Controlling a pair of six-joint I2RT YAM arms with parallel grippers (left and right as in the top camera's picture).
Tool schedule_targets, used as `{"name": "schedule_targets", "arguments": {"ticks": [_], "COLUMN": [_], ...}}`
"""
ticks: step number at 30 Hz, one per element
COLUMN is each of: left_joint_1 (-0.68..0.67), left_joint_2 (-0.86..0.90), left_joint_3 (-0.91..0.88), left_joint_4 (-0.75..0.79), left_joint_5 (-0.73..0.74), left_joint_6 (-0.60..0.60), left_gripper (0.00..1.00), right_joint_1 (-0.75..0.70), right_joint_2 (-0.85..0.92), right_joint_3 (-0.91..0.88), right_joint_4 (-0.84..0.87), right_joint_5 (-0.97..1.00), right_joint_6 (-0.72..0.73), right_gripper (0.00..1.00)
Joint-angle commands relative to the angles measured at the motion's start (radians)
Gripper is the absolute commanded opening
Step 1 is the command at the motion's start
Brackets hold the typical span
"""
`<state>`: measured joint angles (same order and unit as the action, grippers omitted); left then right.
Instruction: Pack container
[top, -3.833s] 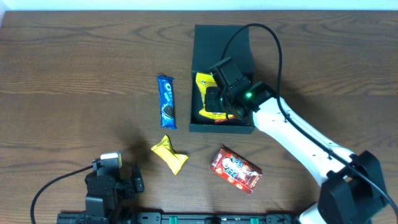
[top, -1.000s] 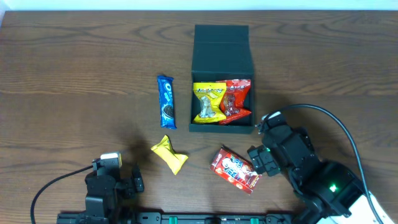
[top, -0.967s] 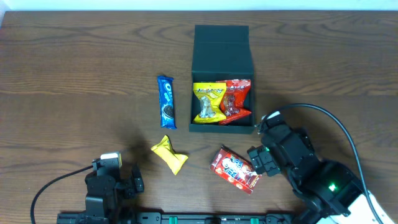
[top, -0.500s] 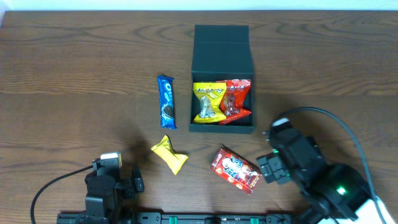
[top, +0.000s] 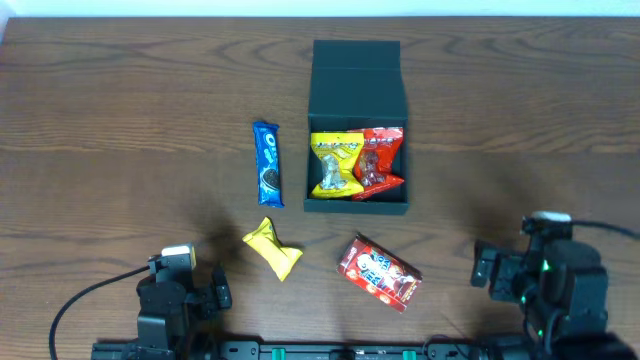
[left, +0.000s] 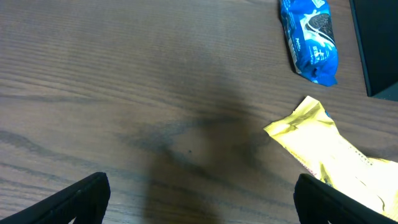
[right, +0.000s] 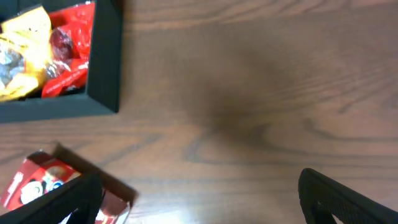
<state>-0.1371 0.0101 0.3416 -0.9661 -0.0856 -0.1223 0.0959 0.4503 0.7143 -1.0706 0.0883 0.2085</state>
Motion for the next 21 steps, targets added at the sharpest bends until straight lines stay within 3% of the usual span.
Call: {"name": "schedule_targets", "arguments": {"ticks": [1, 13, 21], "left_joint_1": [0.006, 0.006, 0.006], "left_joint_2": [-0.006, -0.006, -0.006], "left_joint_3": [-0.036, -0.036, -0.036], "left_joint_4": [-0.021, -0.021, -0.021], "left_joint_5": [0.000, 0.000, 0.000], "left_joint_6": [0.018, 0.018, 0.018], "left_gripper": [0.96, 0.95, 0.95], "right_joint_1": [-0.011, -0.011, -0.011], "right_joint_2": [-0.082, -0.271, -0.304], "right_joint_3": [-0.103, -0.295, -0.385], "right_joint_4": [0.045, 0.075, 0.076], "right_joint_5": [-0.019, -0.051, -0.052], "right_joint_6": [0.010, -0.173, -0.173], "right_gripper": [0.99, 0.99, 0.99]}}
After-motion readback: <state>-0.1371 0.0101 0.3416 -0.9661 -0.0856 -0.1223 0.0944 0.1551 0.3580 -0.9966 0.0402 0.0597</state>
